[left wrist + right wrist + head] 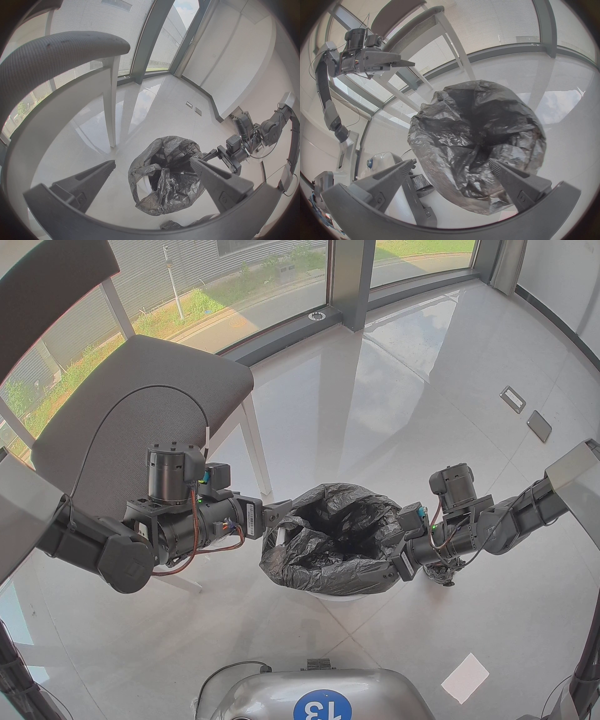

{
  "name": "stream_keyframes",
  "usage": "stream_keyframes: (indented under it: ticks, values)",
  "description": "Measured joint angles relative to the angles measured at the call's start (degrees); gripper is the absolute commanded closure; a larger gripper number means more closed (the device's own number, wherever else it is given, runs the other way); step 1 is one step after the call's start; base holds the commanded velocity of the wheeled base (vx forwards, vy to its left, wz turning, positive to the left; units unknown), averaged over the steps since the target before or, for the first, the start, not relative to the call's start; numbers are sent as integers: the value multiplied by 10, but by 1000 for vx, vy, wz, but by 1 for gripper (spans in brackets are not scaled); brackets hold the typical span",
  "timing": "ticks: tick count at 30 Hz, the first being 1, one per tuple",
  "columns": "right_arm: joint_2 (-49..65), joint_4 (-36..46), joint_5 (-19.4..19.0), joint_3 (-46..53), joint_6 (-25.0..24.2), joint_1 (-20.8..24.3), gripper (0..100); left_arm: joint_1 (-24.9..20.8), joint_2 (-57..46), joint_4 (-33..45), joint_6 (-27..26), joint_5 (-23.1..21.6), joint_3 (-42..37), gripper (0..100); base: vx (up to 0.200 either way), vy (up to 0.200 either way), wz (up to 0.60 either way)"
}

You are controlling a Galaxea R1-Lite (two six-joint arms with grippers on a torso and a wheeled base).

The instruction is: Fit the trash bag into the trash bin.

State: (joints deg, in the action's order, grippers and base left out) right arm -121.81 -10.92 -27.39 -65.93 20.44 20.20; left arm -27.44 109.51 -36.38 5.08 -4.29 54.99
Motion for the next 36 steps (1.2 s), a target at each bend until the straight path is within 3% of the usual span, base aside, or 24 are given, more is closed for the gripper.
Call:
stream_keyframes:
  ticks: [9, 10, 26, 36]
  values:
    - [-15, 0, 0, 6, 3, 13, 0, 0, -2, -2, 0, 0, 1, 0, 0, 0, 0]
    - [-17, 0, 0, 6, 4, 15, 100, 0, -2, -2, 0, 0, 2, 0, 0, 0, 0]
    - [-23, -1, 1, 15, 7, 26, 100, 0, -1, -1, 0, 0, 10, 0, 0, 0, 0]
    - [18, -14, 2, 110, 26, 62, 100, 0, -5, 0, 1, 5, 13, 0, 0, 0, 0]
